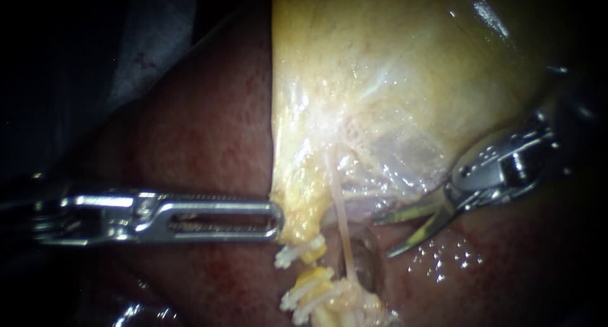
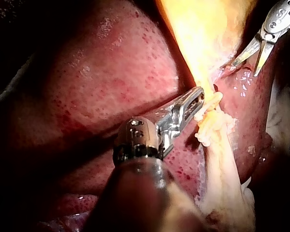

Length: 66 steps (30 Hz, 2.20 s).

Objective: Go back from the cut left tube

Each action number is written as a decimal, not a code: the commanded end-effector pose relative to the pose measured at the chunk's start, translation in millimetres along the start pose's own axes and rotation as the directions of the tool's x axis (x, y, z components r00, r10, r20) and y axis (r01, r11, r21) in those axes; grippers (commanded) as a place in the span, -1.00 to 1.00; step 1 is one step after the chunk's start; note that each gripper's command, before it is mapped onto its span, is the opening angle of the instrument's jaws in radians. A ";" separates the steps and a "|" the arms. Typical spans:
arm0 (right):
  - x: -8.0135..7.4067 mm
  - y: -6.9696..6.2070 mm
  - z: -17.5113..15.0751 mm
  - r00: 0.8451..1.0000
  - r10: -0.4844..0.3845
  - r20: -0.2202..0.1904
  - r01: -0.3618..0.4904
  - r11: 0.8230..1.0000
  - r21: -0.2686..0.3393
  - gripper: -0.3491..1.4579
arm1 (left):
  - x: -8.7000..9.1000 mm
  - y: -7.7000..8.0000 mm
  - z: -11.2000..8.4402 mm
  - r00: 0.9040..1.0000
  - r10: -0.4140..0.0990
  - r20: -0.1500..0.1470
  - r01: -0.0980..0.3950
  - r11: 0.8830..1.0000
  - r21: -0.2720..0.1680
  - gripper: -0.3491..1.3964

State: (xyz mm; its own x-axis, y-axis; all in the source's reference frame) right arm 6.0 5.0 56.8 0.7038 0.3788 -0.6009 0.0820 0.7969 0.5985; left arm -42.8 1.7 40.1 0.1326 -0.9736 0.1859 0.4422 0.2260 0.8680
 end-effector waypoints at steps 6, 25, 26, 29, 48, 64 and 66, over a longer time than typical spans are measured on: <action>0.2 0.6 -2.9 0.999 -0.004 -0.039 0.003 1.000 -0.024 0.23 | 0.0 0.1 0.0 1.000 0.000 0.000 0.000 1.000 0.000 -1.00; 0.5 1.0 -5.7 0.999 -0.012 -0.052 0.009 0.998 -0.061 0.26 | -0.2 0.2 0.1 1.000 -0.001 0.005 0.001 1.000 -0.004 -1.00; 0.5 1.0 -5.7 0.999 -0.012 -0.052 0.009 0.998 -0.060 0.26 | -0.3 0.3 0.1 1.000 -0.001 0.005 0.001 1.000 -0.004 -1.00; 0.5 1.0 -5.7 0.999 -0.012 -0.052 0.009 0.998 -0.060 0.26 | -0.4 0.3 0.2 1.000 -0.002 0.007 0.002 1.000 -0.007 -1.00; 0.4 0.8 -5.8 0.999 -0.013 -0.052 0.009 0.998 -0.060 0.26 | -2.1 1.3 3.9 0.999 0.005 0.039 -0.004 1.000 -0.005 -1.00; 0.4 0.7 -5.8 0.999 -0.013 -0.052 0.009 0.998 -0.060 0.26 | -3.1 1.3 4.7 0.998 0.021 0.062 -0.022 1.000 0.011 -1.00; 0.4 0.7 -5.8 0.999 -0.013 -0.052 0.010 0.998 -0.060 0.26 | -3.2 1.2 4.7 0.998 0.020 0.064 -0.021 1.000 0.013 -1.00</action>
State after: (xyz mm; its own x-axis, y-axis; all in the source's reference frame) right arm 2.3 8.5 53.9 0.6651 0.3928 -0.6351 0.0463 0.8271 0.5601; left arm -46.9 5.0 42.7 0.0832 -0.9689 0.2329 0.4273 0.2458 0.8700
